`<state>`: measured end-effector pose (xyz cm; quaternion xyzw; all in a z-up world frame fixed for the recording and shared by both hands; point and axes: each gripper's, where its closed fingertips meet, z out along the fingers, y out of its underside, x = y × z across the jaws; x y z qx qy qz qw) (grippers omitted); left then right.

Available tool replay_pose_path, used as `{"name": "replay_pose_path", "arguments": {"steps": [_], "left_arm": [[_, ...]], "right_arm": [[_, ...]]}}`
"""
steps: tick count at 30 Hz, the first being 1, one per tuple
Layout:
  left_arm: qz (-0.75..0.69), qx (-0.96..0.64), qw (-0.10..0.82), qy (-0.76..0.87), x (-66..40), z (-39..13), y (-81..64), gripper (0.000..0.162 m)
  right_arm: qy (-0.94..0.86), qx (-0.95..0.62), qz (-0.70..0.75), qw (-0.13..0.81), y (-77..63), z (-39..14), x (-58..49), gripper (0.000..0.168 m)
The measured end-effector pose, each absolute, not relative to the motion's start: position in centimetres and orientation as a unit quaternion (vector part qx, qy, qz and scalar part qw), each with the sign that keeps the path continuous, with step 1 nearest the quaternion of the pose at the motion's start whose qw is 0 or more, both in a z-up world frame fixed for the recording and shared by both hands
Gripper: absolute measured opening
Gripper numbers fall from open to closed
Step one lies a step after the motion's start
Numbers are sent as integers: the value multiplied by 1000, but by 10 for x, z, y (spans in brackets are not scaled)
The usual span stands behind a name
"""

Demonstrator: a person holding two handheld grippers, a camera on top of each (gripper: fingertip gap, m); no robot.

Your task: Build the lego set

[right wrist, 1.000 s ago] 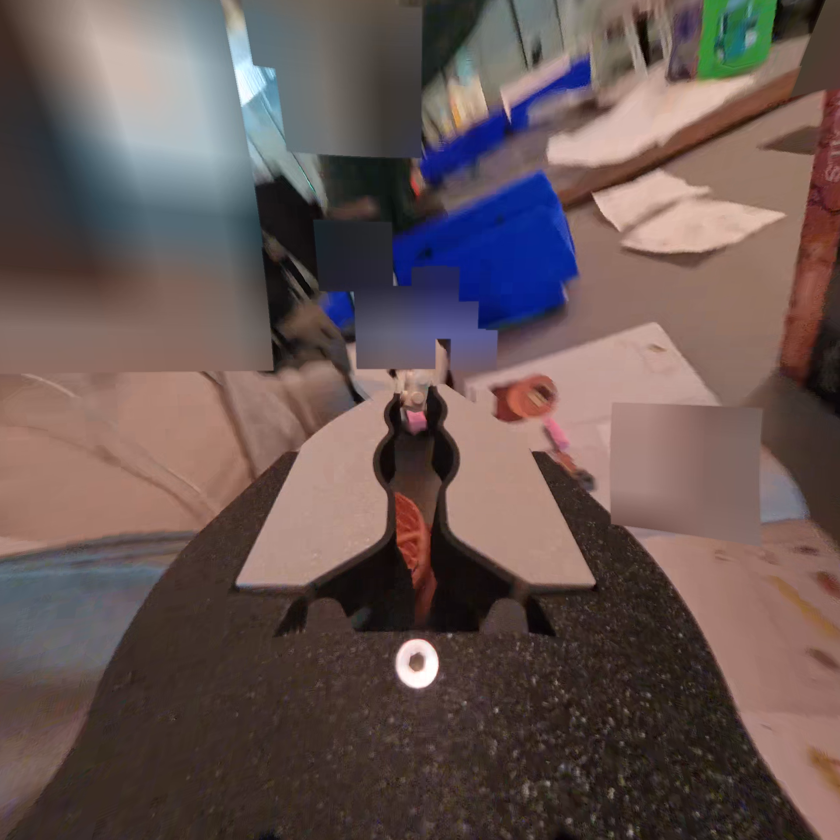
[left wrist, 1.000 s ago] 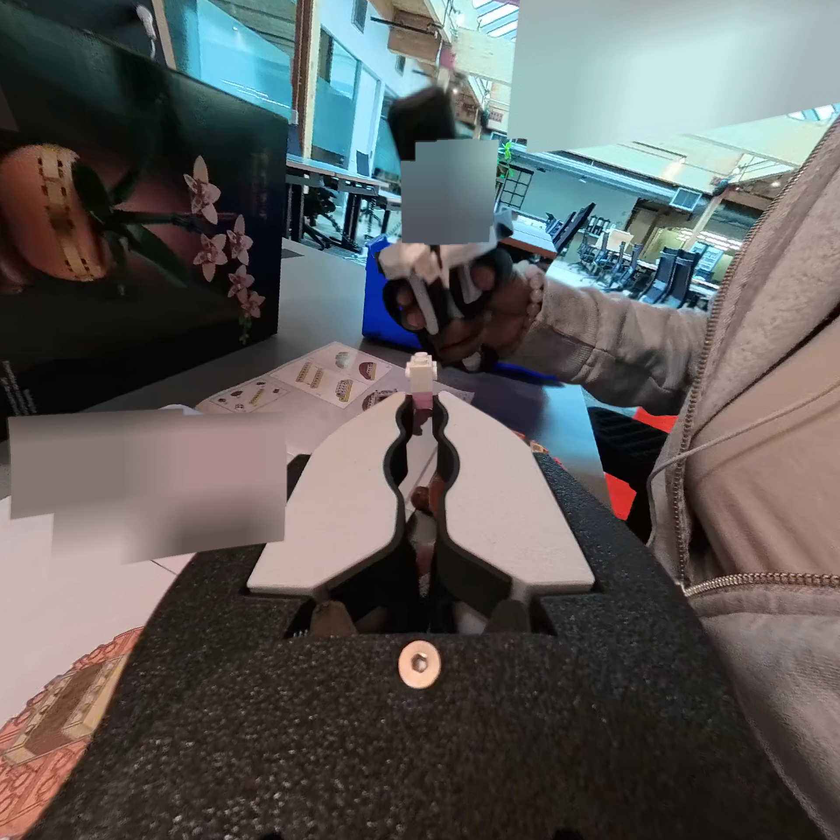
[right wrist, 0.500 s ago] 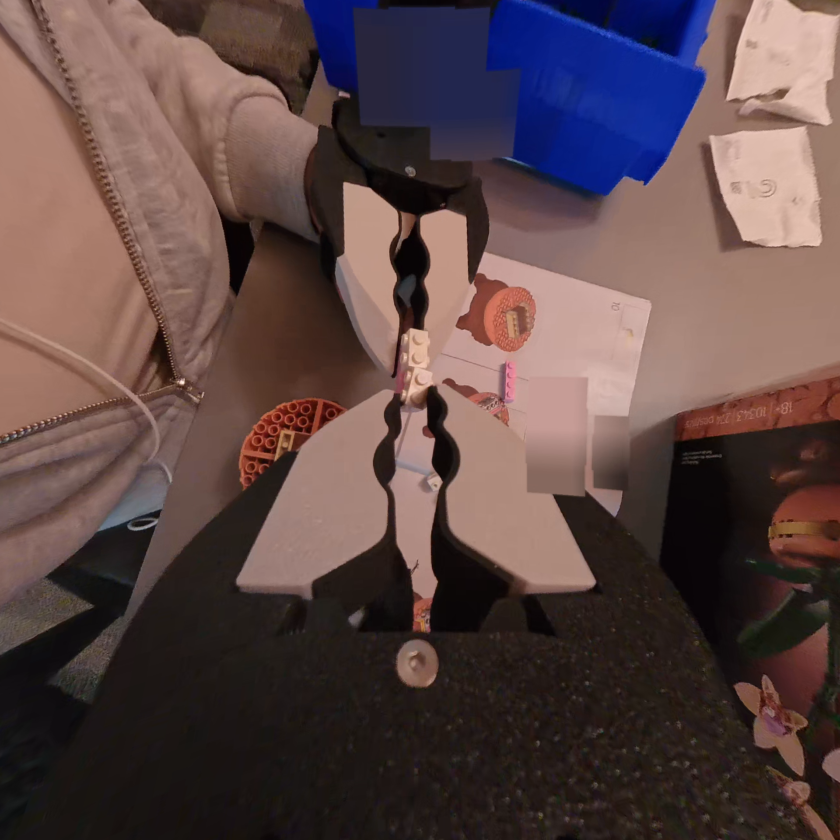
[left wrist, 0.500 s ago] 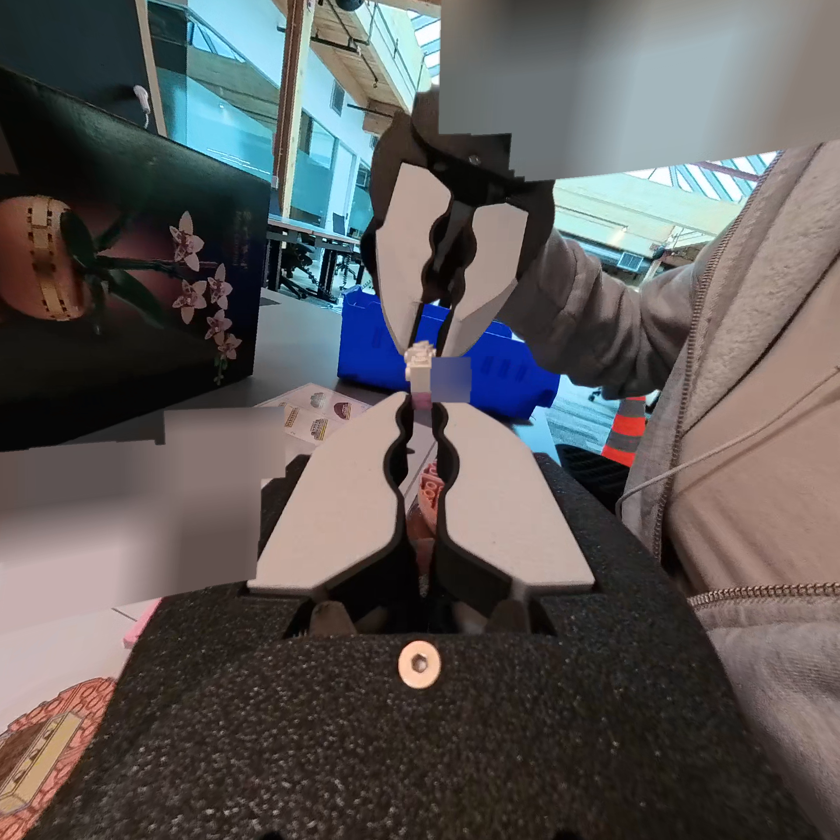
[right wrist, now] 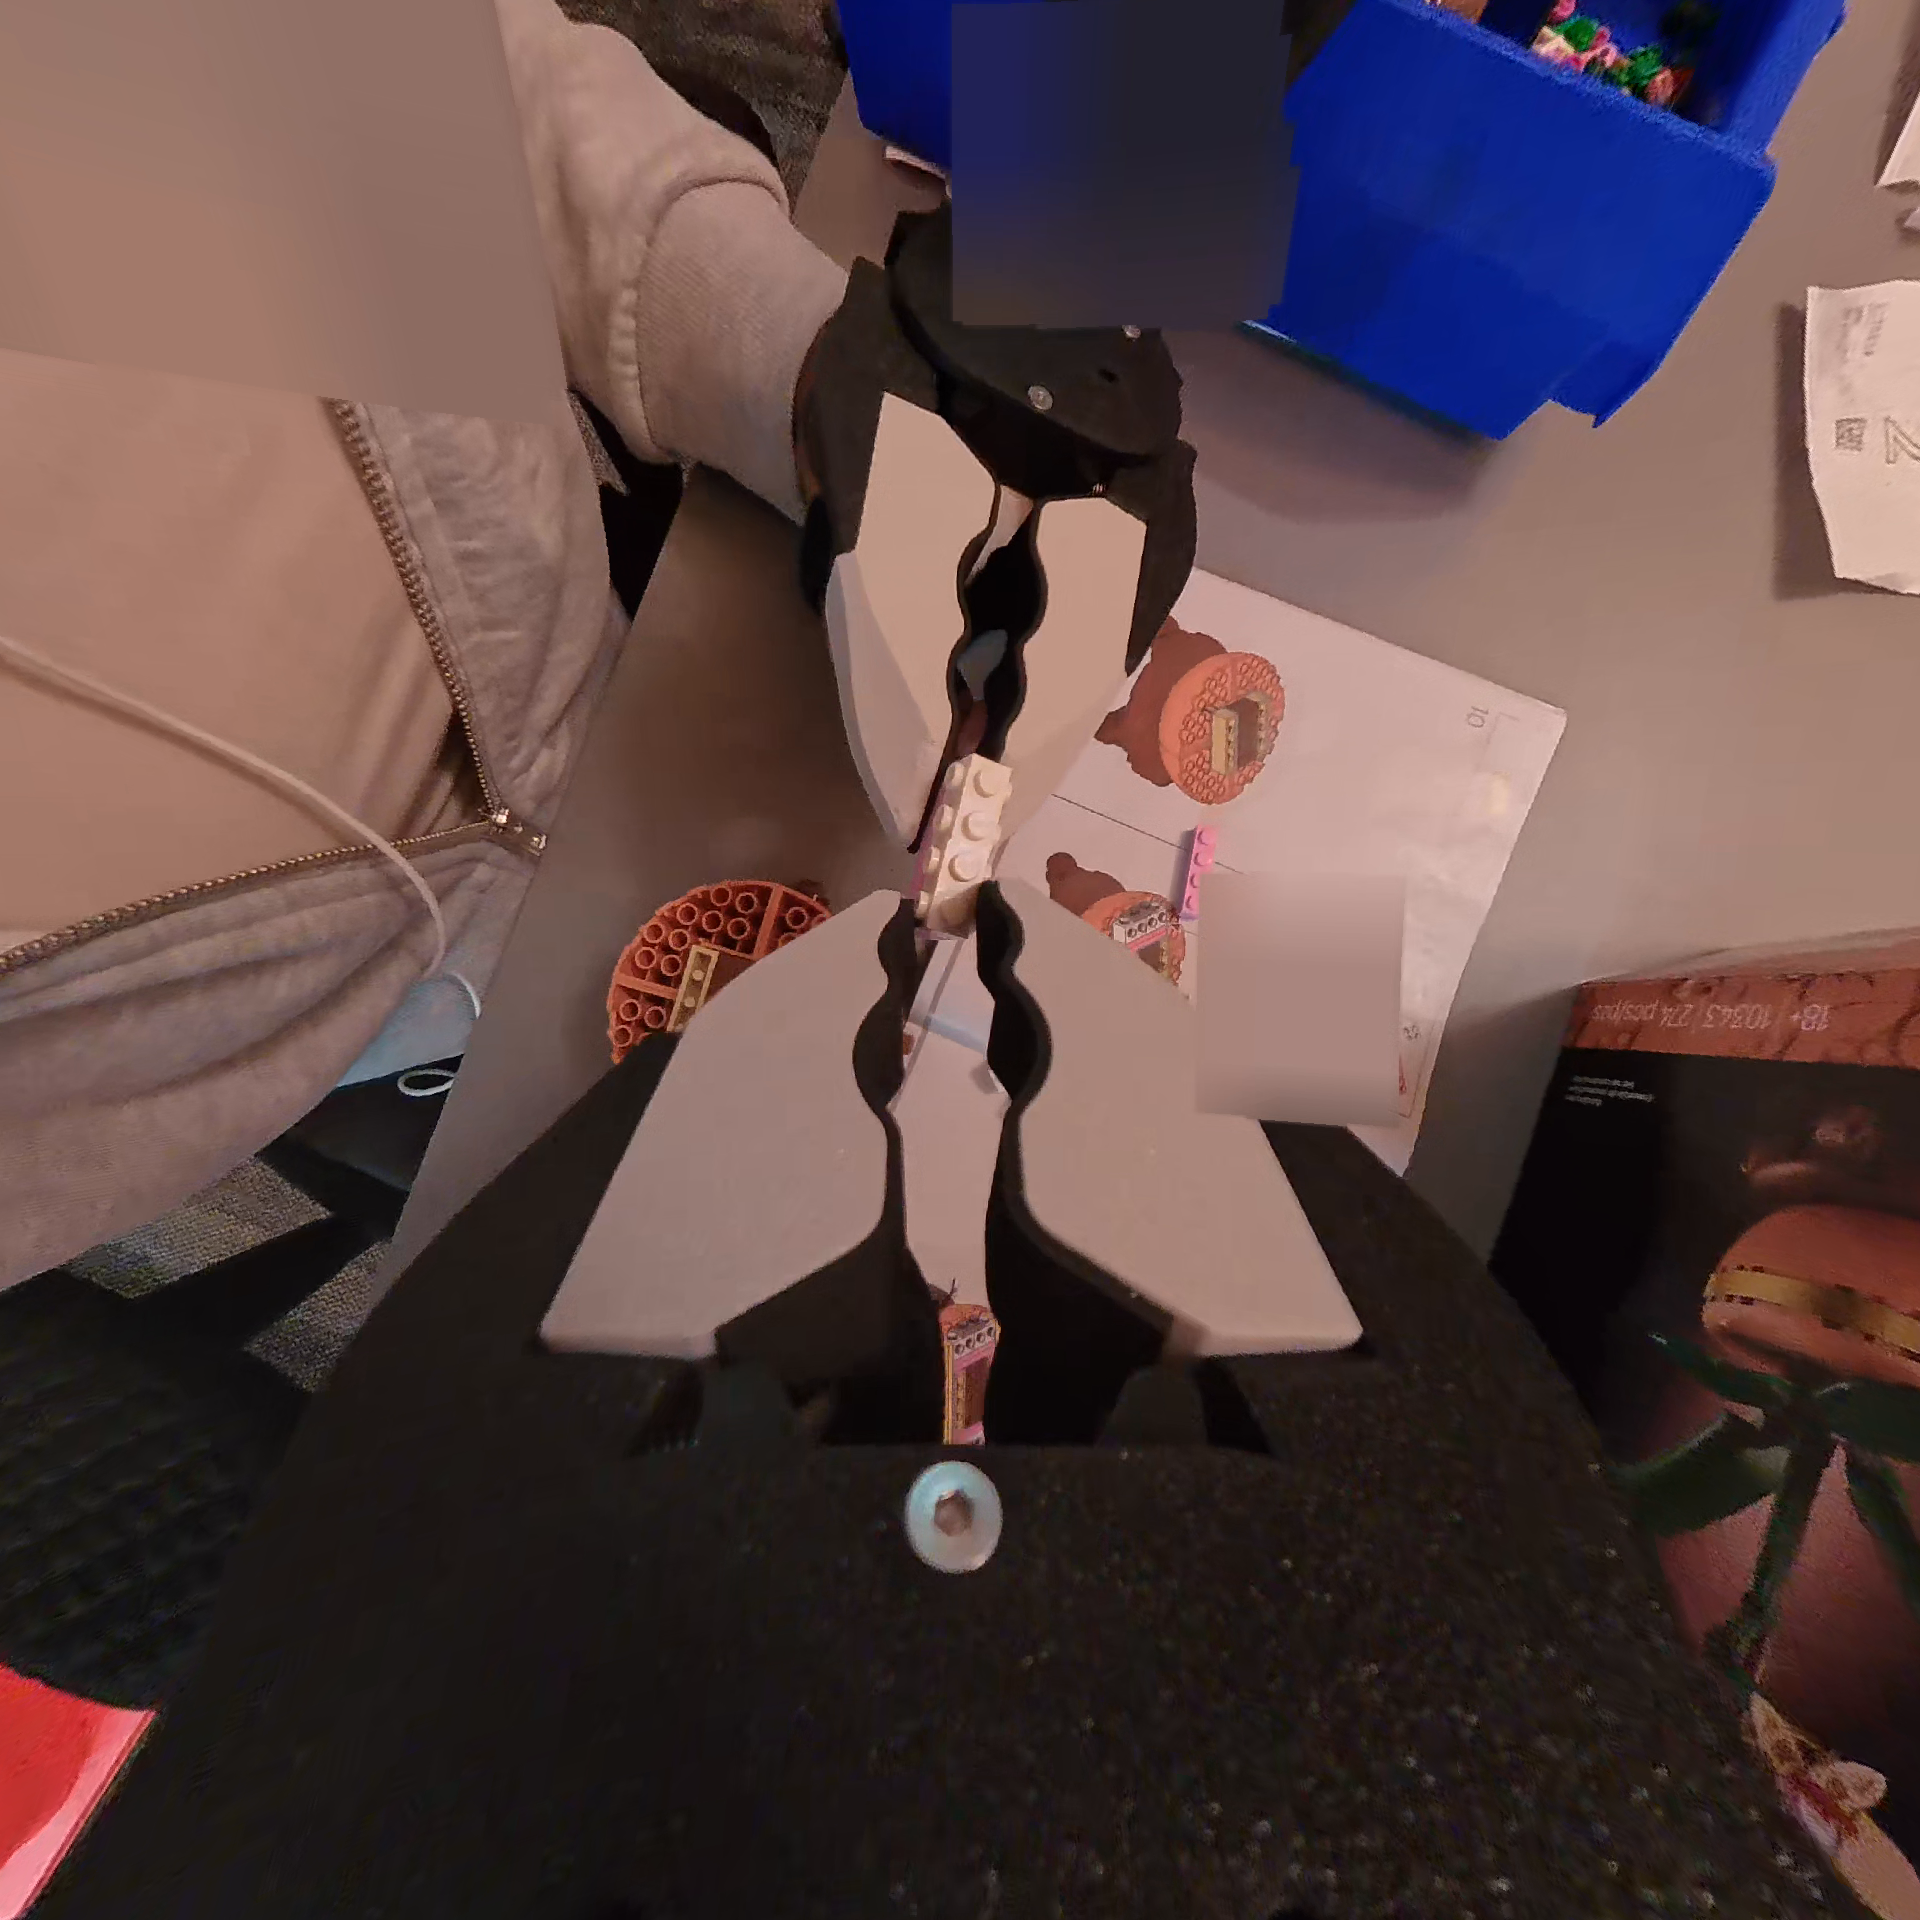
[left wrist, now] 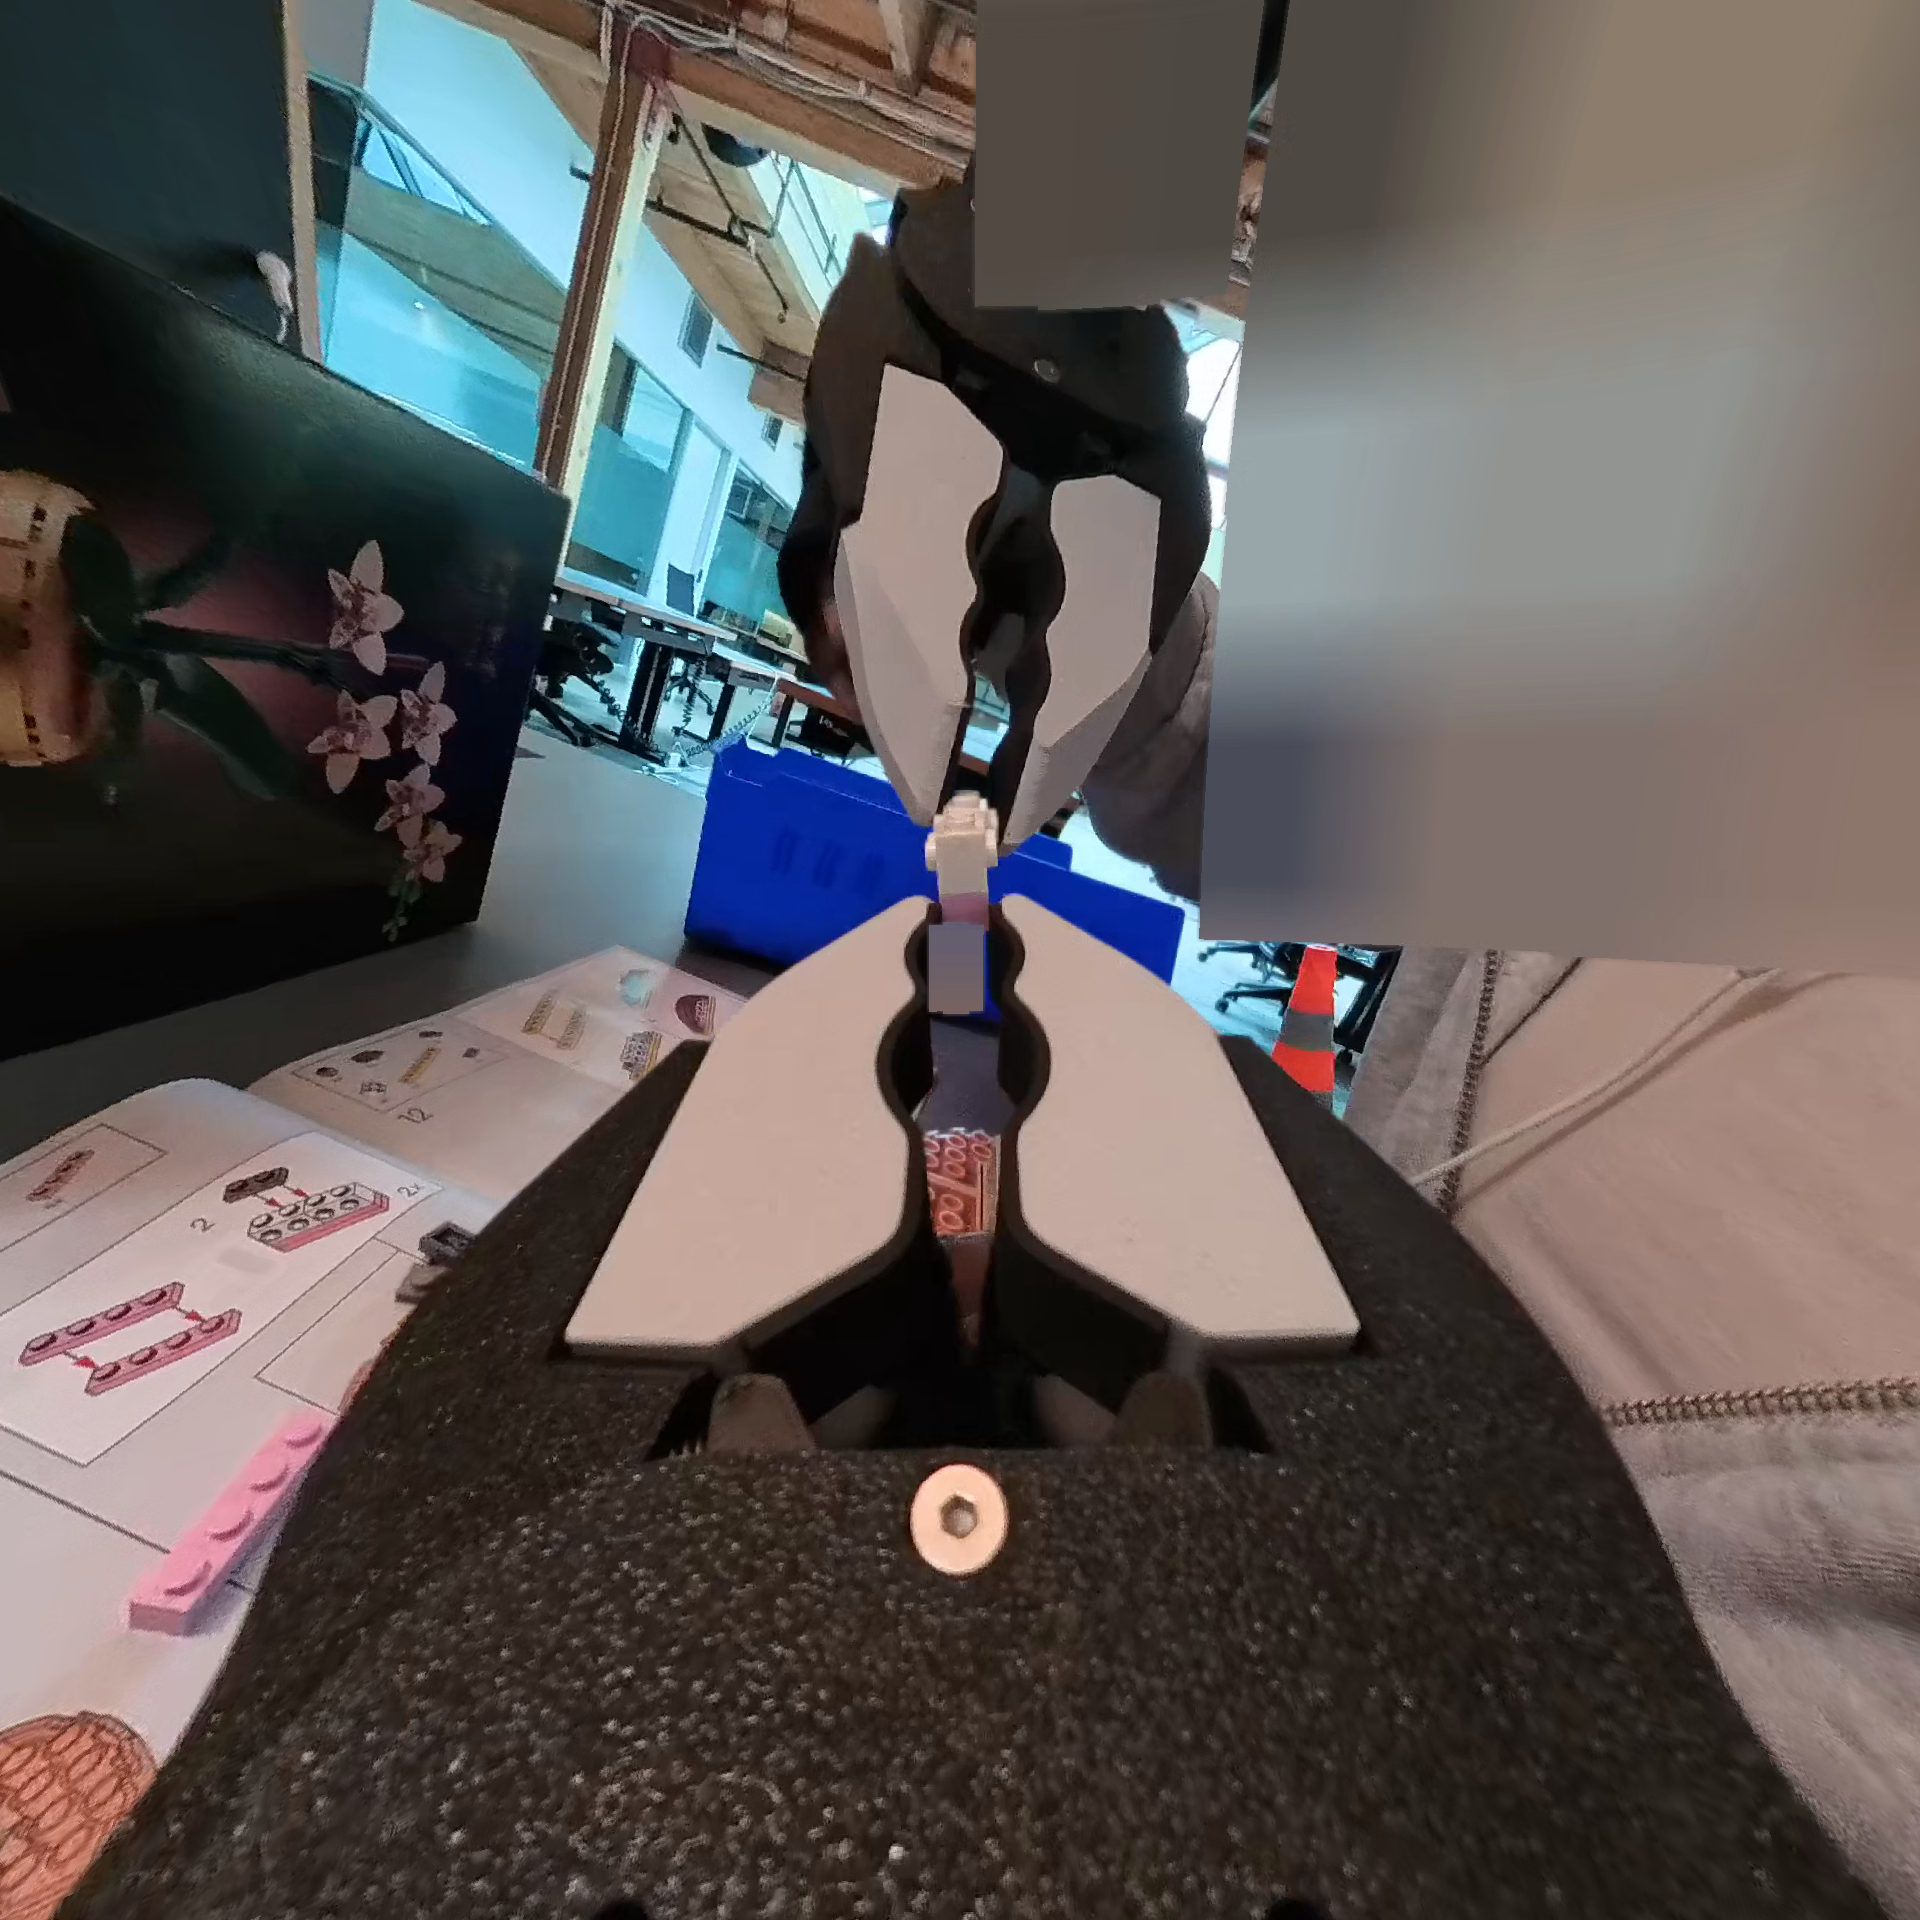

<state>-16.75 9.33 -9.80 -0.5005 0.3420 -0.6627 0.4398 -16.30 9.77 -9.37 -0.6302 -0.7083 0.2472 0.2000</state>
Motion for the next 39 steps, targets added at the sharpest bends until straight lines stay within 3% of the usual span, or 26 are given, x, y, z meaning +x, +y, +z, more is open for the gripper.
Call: {"name": "replay_pose_path", "arguments": {"steps": [12,25,34,39], "left_arm": [[-653,-508,456,329,-168,-93,102,6],[-641,-497,480,335,-169,-83,106,6],[-676,-504,475,254,-173,-63,124,7],[-695,-502,461,227,-173,-49,127,6]], "right_arm": [[-693,-649,247,196,106,-91,-163,11],[-704,-632,230,228,107,-80,-166,22],[-735,-566,95,360,129,-63,-171,27],[-751,-498,3,434,138,-48,-173,21]]}}
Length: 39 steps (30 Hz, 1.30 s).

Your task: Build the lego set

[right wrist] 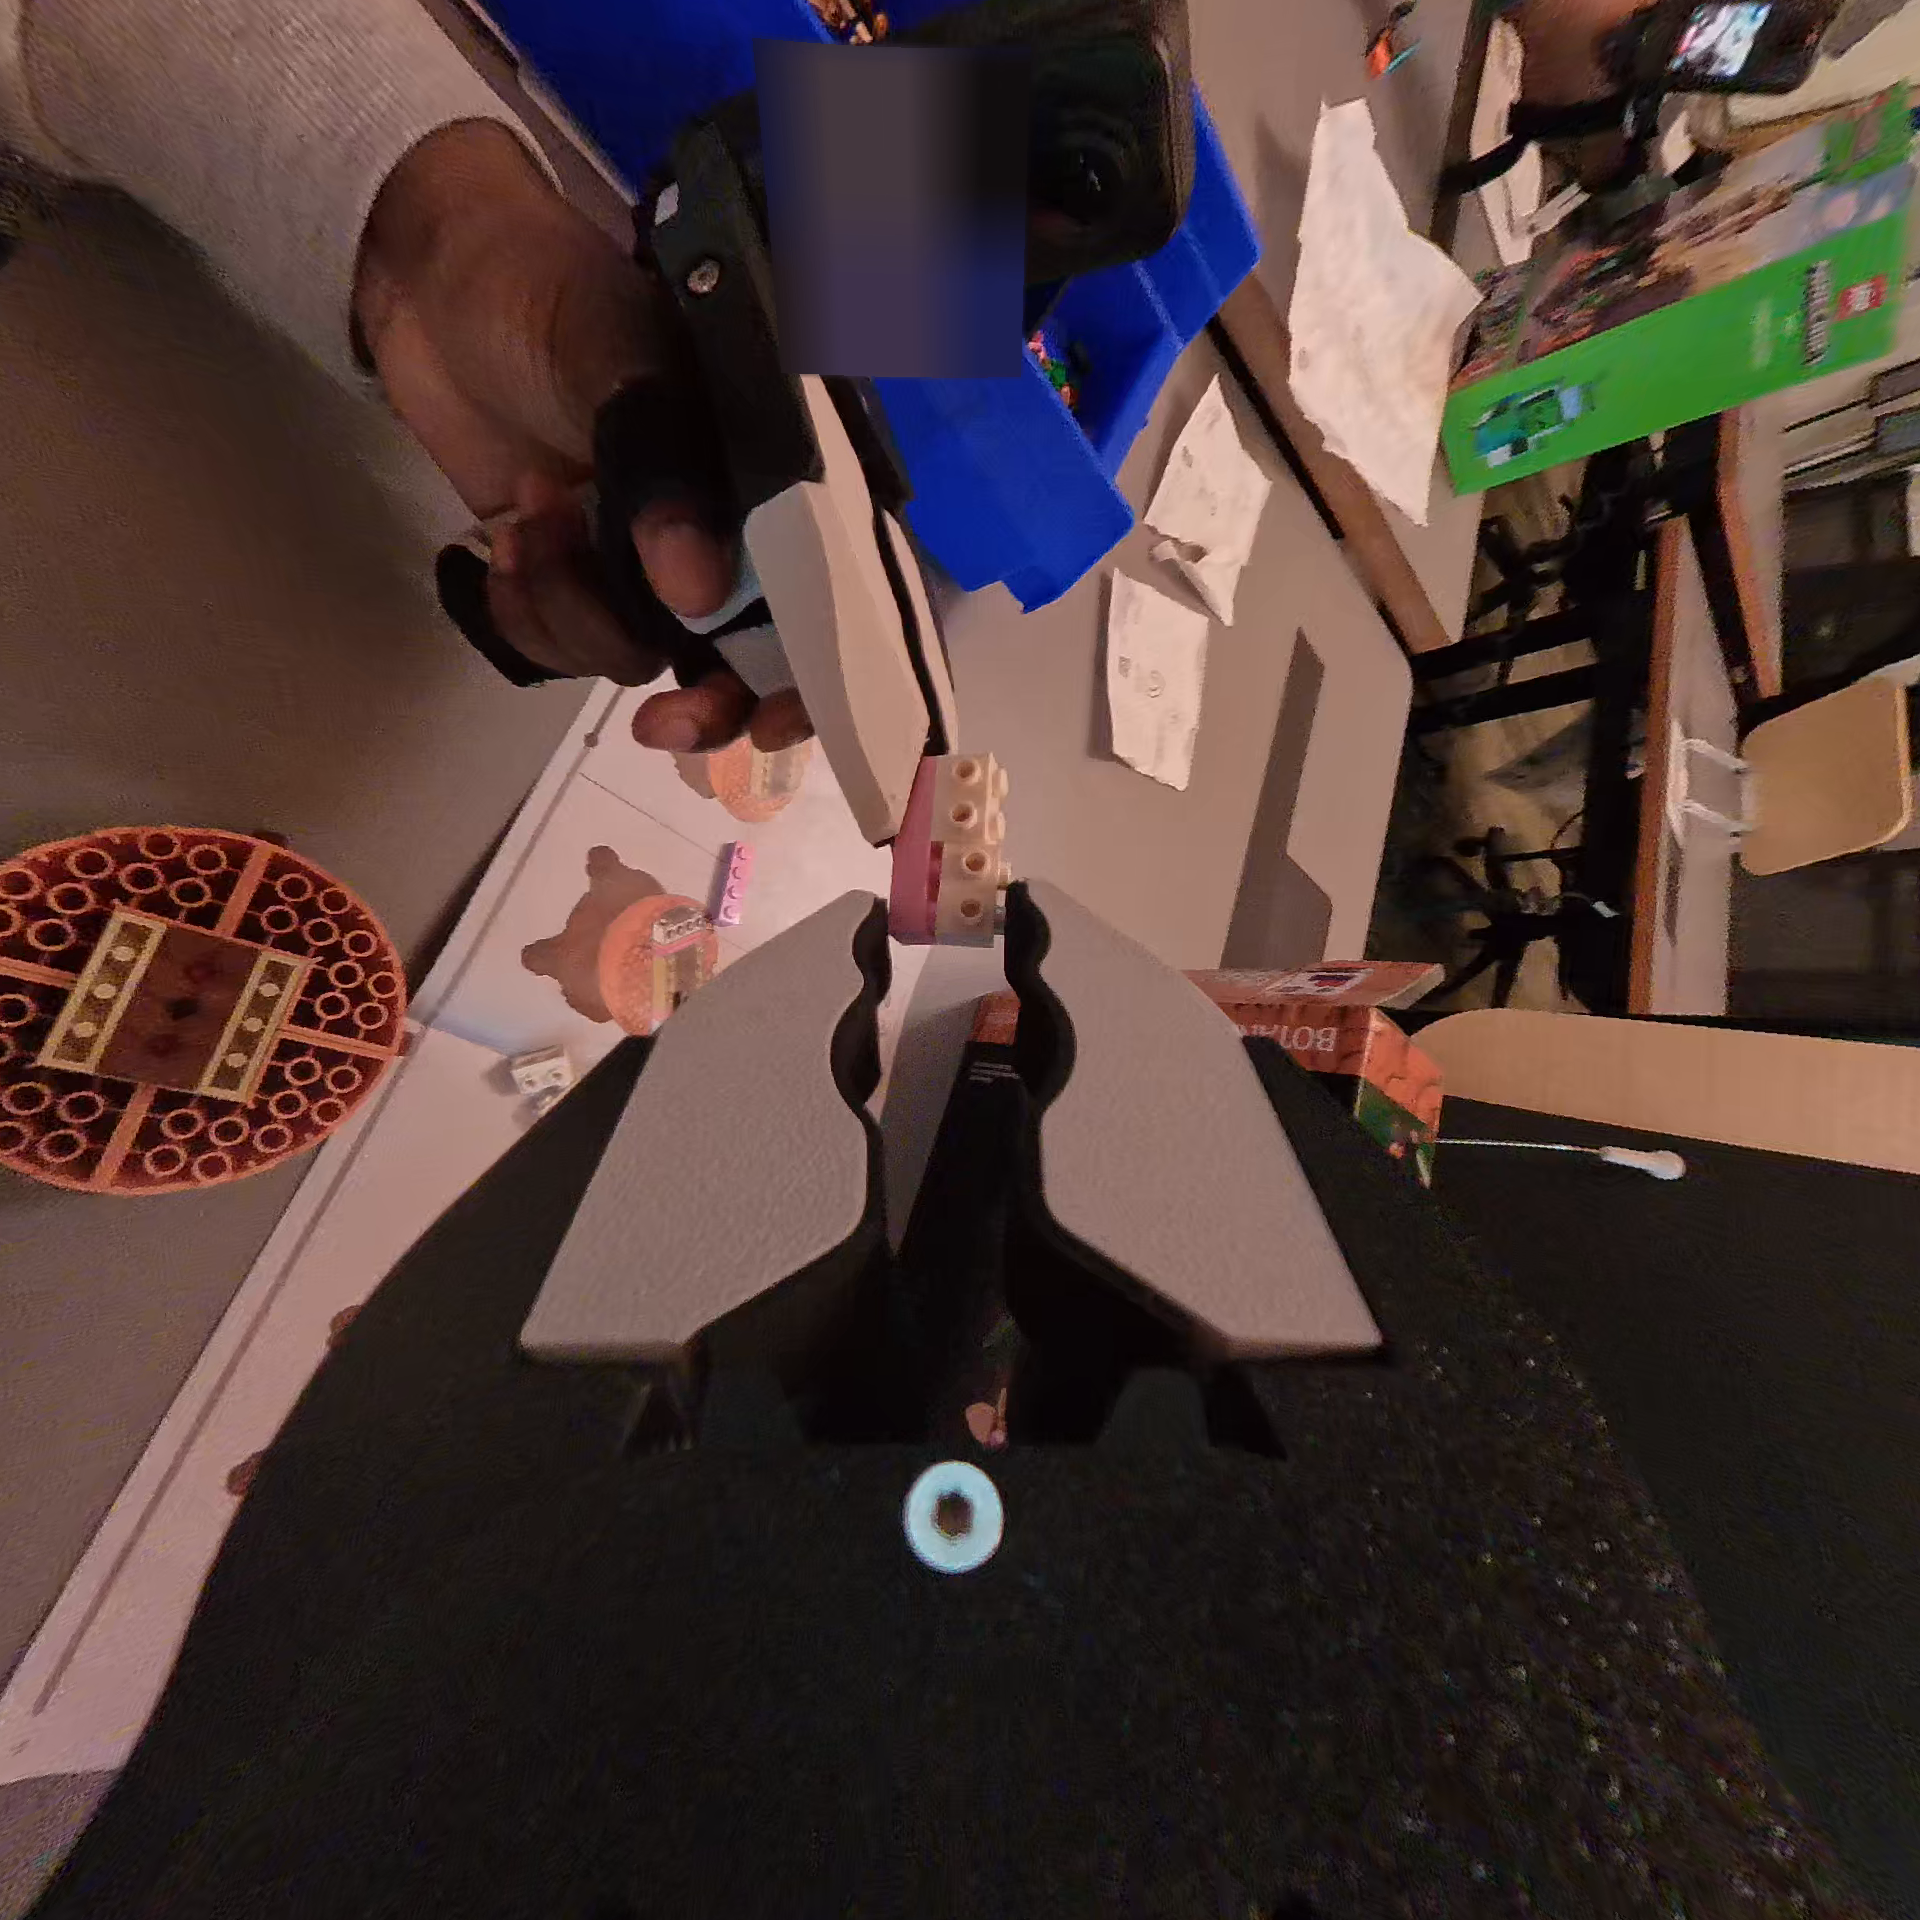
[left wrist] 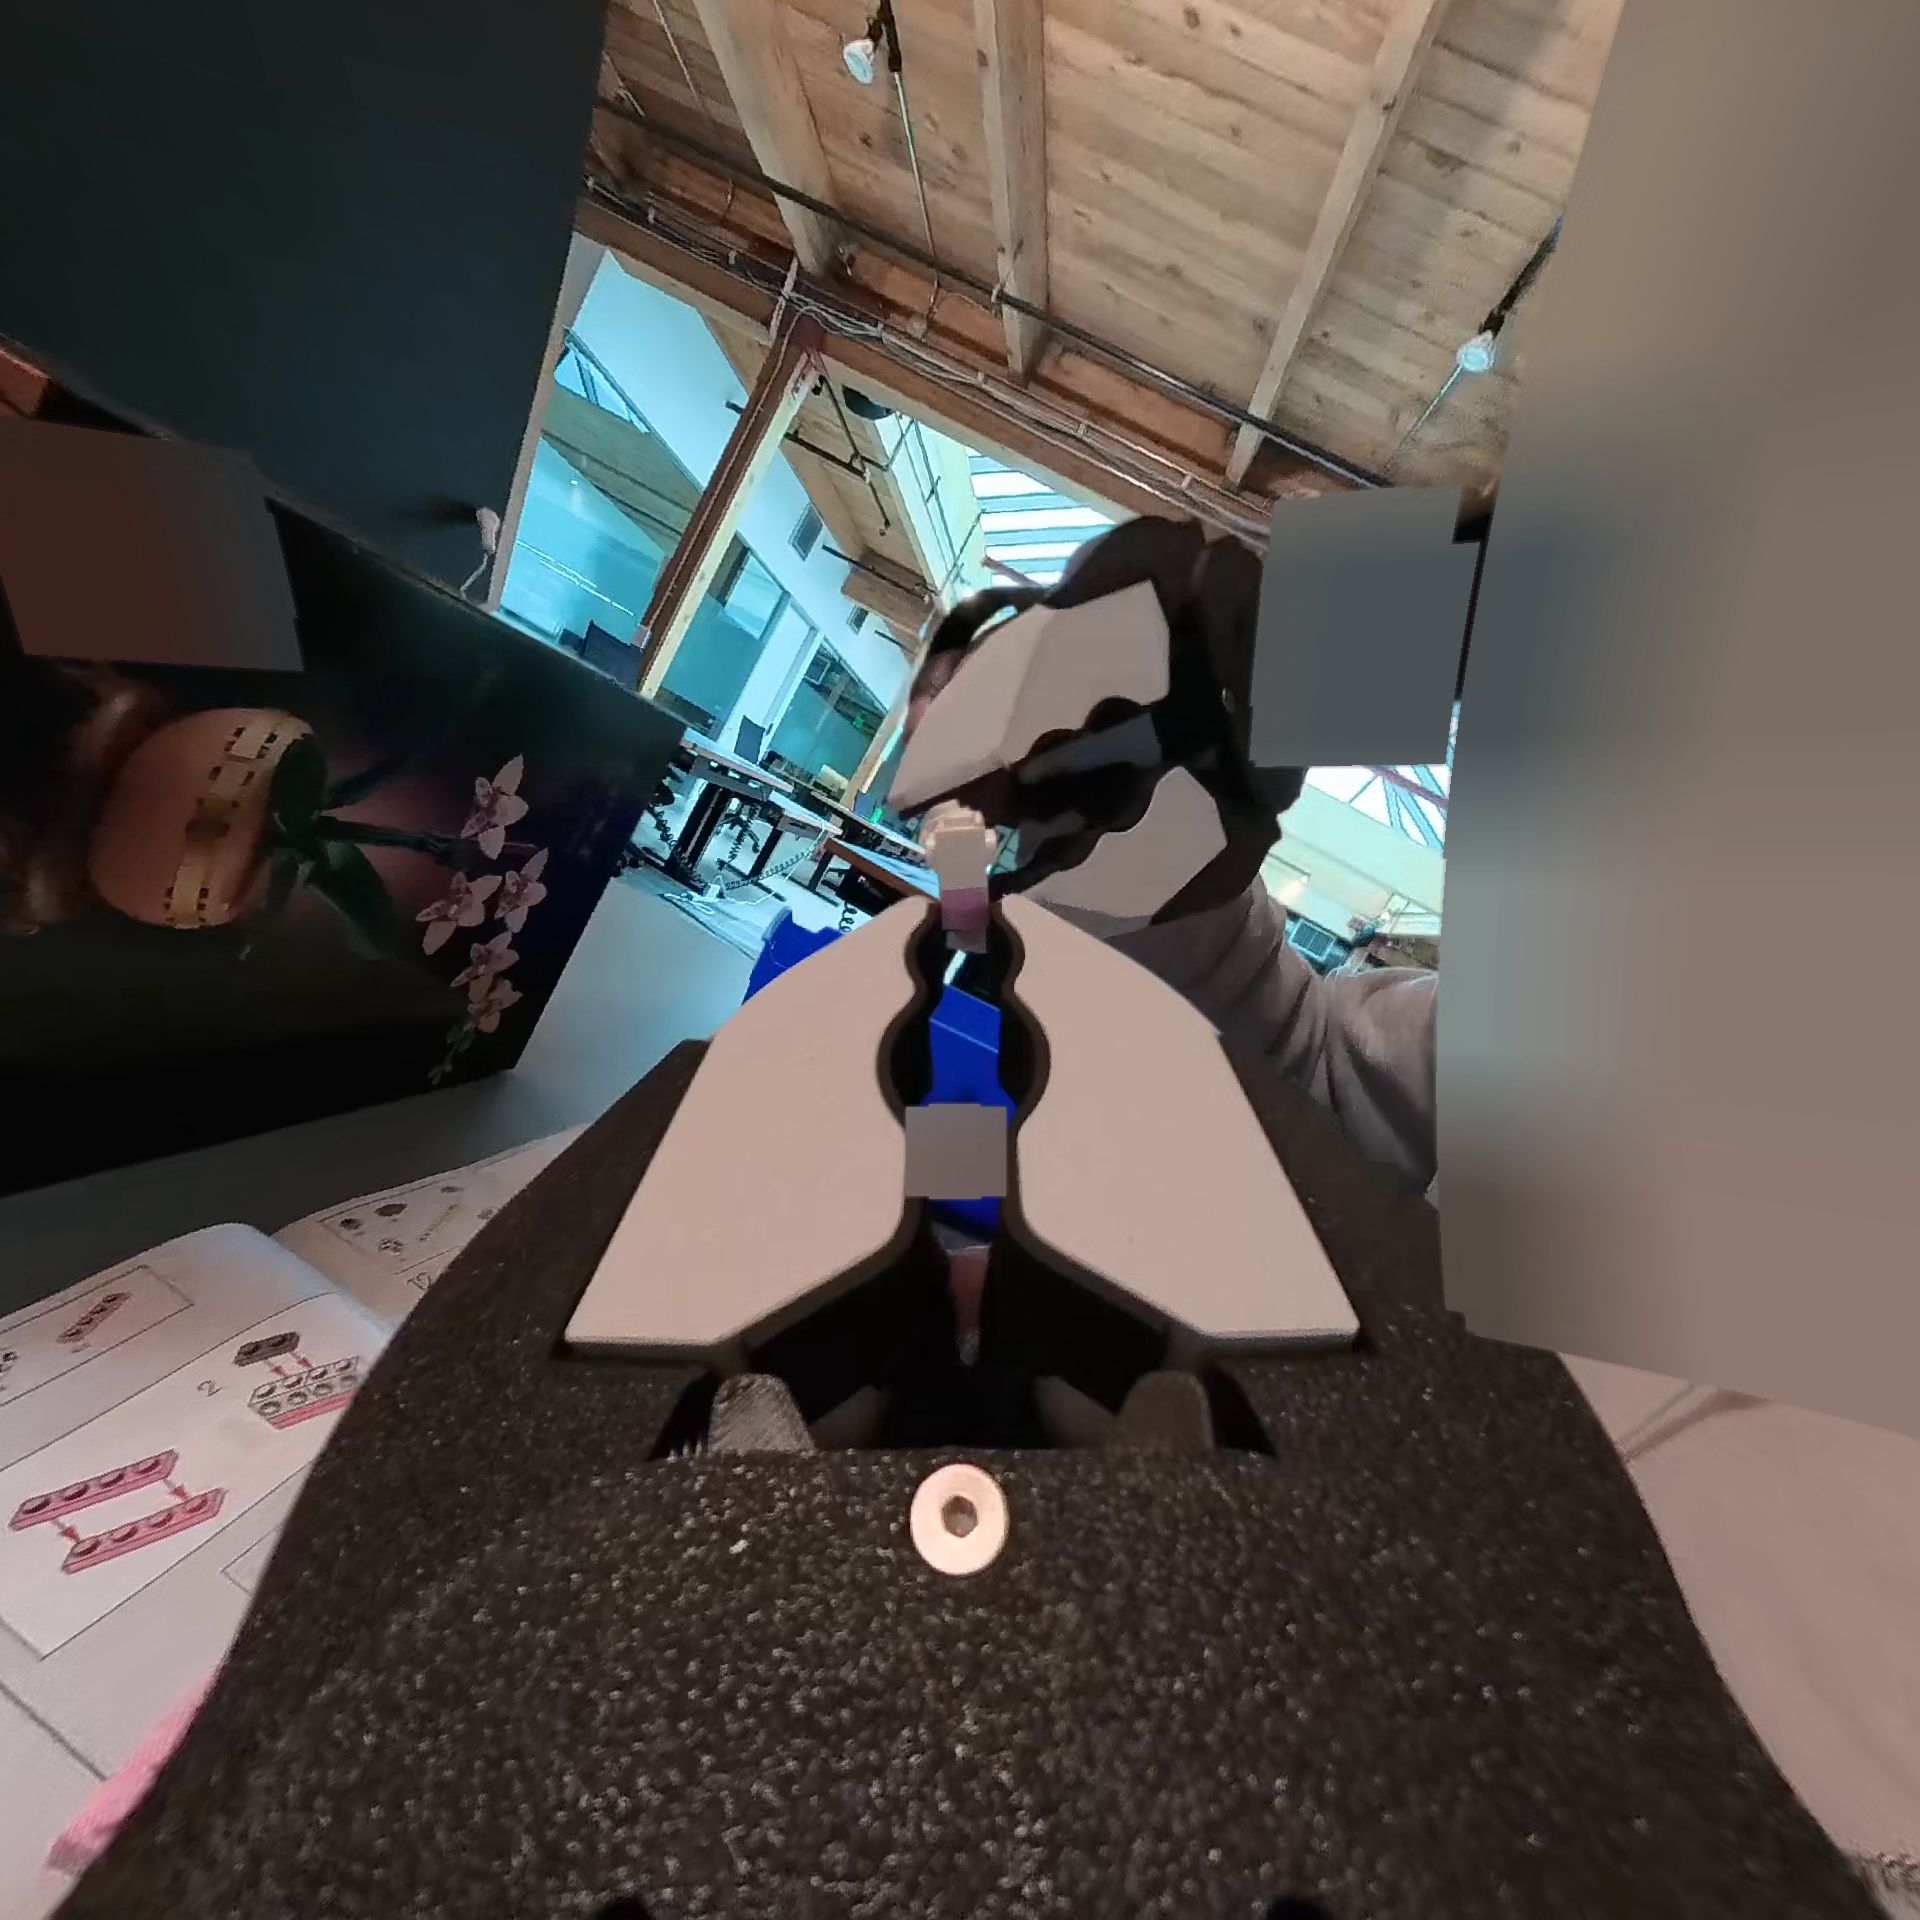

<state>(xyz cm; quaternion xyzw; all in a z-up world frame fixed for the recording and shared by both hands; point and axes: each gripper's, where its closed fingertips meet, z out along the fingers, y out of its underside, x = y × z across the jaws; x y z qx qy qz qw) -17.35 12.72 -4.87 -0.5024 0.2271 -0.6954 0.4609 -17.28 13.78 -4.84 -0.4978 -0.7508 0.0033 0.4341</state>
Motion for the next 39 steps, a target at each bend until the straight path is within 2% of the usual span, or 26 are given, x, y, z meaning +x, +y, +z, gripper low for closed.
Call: {"name": "replay_pose_path", "arguments": {"steps": [9,15,21,27,30,31,33,35,39], "left_arm": [[-708,-517,439,199,-171,-47,131,7],[-705,-516,441,206,-169,-49,128,6],[-654,-516,480,275,-167,-53,121,7],[-633,-504,495,315,-168,-46,118,9],[-619,-507,496,338,-171,-41,120,36],[-617,-508,490,347,-171,-39,119,39],[-606,-514,483,368,-166,-40,117,36],[-591,-505,502,378,-164,-38,116,13],[-557,-499,531,398,-162,-41,114,10]], "right_arm": [[-759,-466,-56,450,141,-45,-171,19],[-755,-492,-18,433,138,-49,-168,19],[-749,-516,39,415,131,-56,-166,19],[-748,-467,-21,471,129,-42,-167,18],[-747,-443,-49,494,127,-40,-167,18],[-747,-437,-46,499,125,-40,-168,18],[-747,-428,-51,505,124,-41,-168,18],[-744,-417,-73,517,125,-39,-167,18],[-754,-391,-115,515,124,-45,-164,20]]}}
